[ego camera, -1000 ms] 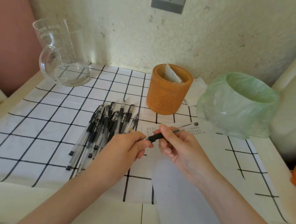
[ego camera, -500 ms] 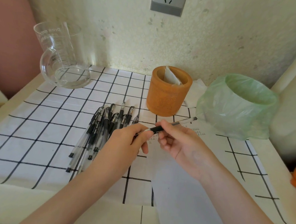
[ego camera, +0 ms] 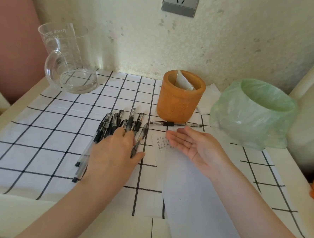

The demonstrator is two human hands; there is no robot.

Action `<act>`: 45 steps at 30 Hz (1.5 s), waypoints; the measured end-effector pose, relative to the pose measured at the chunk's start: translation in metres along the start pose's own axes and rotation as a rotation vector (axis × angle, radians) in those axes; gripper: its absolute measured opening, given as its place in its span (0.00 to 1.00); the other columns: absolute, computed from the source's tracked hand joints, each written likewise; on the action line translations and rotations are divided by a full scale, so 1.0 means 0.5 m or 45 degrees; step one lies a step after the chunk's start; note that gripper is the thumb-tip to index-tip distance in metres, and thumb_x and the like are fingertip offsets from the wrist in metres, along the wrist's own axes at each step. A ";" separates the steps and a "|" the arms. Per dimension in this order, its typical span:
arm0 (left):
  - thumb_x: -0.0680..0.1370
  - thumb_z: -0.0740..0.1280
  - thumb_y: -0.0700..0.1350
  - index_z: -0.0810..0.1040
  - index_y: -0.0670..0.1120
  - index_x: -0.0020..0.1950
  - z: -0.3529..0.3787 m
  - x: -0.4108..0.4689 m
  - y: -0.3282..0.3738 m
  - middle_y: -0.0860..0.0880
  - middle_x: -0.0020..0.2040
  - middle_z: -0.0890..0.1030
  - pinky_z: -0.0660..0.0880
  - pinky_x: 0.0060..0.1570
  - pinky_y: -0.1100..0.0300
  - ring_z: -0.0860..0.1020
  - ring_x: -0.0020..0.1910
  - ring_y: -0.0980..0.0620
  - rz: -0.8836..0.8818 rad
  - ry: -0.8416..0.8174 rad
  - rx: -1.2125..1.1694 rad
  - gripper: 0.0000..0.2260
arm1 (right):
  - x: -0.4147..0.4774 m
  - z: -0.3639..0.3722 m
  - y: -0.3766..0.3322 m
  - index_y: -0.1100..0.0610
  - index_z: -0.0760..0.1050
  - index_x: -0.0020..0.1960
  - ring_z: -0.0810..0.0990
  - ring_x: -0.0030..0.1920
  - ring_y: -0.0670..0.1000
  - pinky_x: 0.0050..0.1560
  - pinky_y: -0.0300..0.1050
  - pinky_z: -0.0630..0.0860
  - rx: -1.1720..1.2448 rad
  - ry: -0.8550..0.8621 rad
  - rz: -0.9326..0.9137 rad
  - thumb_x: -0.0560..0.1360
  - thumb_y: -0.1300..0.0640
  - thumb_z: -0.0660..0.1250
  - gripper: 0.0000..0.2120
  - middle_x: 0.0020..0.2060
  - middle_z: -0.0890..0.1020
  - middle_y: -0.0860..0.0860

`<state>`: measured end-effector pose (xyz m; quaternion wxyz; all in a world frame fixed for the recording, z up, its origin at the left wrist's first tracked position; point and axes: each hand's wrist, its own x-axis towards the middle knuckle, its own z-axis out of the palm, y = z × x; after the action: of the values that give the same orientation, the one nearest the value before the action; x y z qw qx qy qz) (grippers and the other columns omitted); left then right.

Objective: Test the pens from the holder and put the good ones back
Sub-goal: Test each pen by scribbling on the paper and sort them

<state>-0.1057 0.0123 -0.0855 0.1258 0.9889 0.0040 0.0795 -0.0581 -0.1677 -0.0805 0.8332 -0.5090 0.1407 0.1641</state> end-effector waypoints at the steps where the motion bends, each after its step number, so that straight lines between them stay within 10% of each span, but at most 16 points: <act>1: 0.77 0.59 0.59 0.70 0.51 0.55 0.003 0.000 0.002 0.54 0.52 0.71 0.67 0.38 0.65 0.72 0.43 0.56 -0.007 -0.008 0.033 0.14 | -0.001 0.001 0.001 0.72 0.71 0.57 0.85 0.41 0.56 0.41 0.44 0.83 -0.027 -0.006 0.003 0.80 0.63 0.59 0.12 0.45 0.83 0.66; 11: 0.76 0.64 0.51 0.77 0.49 0.45 -0.015 0.006 0.001 0.54 0.38 0.72 0.65 0.32 0.63 0.72 0.35 0.55 -0.188 0.041 -0.328 0.07 | -0.020 0.029 0.031 0.66 0.76 0.56 0.84 0.45 0.55 0.47 0.44 0.81 -0.426 -0.088 -0.080 0.78 0.55 0.63 0.14 0.46 0.85 0.61; 16: 0.73 0.68 0.51 0.78 0.51 0.41 -0.021 -0.004 0.012 0.54 0.31 0.70 0.67 0.30 0.63 0.69 0.29 0.57 -0.134 -0.109 -0.640 0.05 | -0.021 0.053 0.032 0.65 0.73 0.61 0.83 0.53 0.57 0.57 0.51 0.78 -0.088 -0.244 0.057 0.80 0.48 0.57 0.21 0.52 0.83 0.61; 24: 0.77 0.58 0.55 0.78 0.55 0.53 -0.018 -0.012 0.030 0.58 0.42 0.77 0.70 0.38 0.69 0.74 0.38 0.61 0.065 -0.240 -0.765 0.11 | -0.011 0.039 0.012 0.58 0.67 0.35 0.60 0.23 0.47 0.22 0.38 0.66 0.414 -0.084 0.103 0.81 0.43 0.51 0.24 0.24 0.62 0.49; 32: 0.71 0.71 0.35 0.82 0.50 0.53 0.023 -0.015 0.003 0.54 0.48 0.80 0.77 0.45 0.61 0.77 0.47 0.54 0.517 -0.090 -0.297 0.14 | -0.009 0.006 -0.021 0.57 0.65 0.27 0.55 0.19 0.47 0.20 0.38 0.52 0.465 0.002 0.009 0.75 0.56 0.51 0.18 0.21 0.57 0.48; 41: 0.65 0.77 0.40 0.83 0.53 0.49 0.043 -0.011 -0.011 0.54 0.49 0.83 0.79 0.45 0.56 0.81 0.48 0.52 0.713 -0.094 -0.114 0.15 | -0.013 0.007 -0.030 0.68 0.75 0.57 0.69 0.23 0.44 0.22 0.34 0.70 0.354 0.008 -0.082 0.77 0.61 0.62 0.13 0.26 0.74 0.51; 45: 0.64 0.78 0.41 0.83 0.52 0.50 0.044 -0.017 -0.013 0.53 0.50 0.82 0.78 0.46 0.58 0.81 0.49 0.53 0.678 -0.121 -0.150 0.17 | -0.005 -0.004 -0.023 0.66 0.79 0.50 0.78 0.28 0.52 0.28 0.44 0.78 0.186 0.023 -0.028 0.80 0.51 0.53 0.22 0.32 0.80 0.57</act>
<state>-0.1103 0.0127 -0.1096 0.1576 0.9487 -0.2668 0.0632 -0.0559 -0.1747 -0.0710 0.8685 -0.4498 0.1544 0.1396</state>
